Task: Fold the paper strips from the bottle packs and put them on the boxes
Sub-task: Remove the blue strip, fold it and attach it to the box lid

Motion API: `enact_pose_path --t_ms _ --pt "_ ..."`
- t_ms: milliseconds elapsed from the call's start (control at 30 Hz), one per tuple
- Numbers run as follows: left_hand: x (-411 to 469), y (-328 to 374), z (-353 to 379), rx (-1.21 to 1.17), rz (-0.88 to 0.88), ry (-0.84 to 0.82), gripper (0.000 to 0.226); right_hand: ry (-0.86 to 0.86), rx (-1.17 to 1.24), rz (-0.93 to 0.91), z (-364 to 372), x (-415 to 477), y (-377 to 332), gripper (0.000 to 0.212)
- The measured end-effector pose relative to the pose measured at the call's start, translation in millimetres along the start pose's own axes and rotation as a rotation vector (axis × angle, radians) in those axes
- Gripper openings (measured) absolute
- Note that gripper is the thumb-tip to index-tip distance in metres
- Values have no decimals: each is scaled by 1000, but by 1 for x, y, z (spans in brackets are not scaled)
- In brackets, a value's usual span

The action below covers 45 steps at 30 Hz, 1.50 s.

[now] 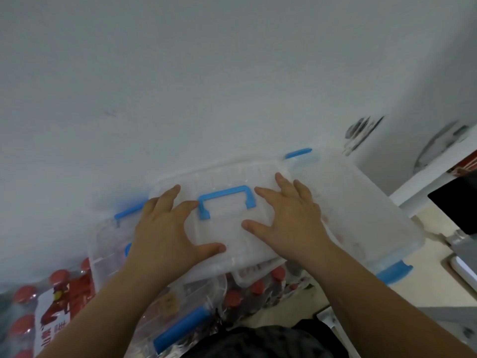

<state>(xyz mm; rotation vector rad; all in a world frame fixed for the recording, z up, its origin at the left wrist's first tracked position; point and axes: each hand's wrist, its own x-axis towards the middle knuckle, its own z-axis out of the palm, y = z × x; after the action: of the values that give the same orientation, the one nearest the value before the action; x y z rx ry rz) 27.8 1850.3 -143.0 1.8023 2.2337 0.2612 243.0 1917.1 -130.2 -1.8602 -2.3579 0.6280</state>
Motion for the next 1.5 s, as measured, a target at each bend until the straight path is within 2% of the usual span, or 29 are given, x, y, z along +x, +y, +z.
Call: enact_pose_path --t_ms 167,300,467,600,867,1033,1167,1300,1433,1500 --pt "12 31 -11 -36 207 139 108 200 35 69 -41 -24 26 82" --pt "40 74 -3 -43 373 115 109 278 75 245 -47 -41 59 87" --pt "81 126 8 -50 578 -18 111 240 200 432 -44 -70 100 89" --pt "110 153 14 -57 693 -131 104 303 299 491 -36 -87 116 81" --pt "166 199 28 -2 959 -222 95 394 383 596 -7 -108 123 75" --pt "185 207 37 67 981 -324 104 349 353 620 4 -105 122 80" --pt "195 205 41 116 971 -354 107 379 325 592 10 -102 123 82" --pt "203 202 39 189 942 -373 115 427 314 542 17 -99 123 92" --pt "186 212 35 314 894 -385 131 532 317 503 30 -98 127 80" --pt "171 219 39 369 925 -331 126 588 310 495 36 -100 131 68"
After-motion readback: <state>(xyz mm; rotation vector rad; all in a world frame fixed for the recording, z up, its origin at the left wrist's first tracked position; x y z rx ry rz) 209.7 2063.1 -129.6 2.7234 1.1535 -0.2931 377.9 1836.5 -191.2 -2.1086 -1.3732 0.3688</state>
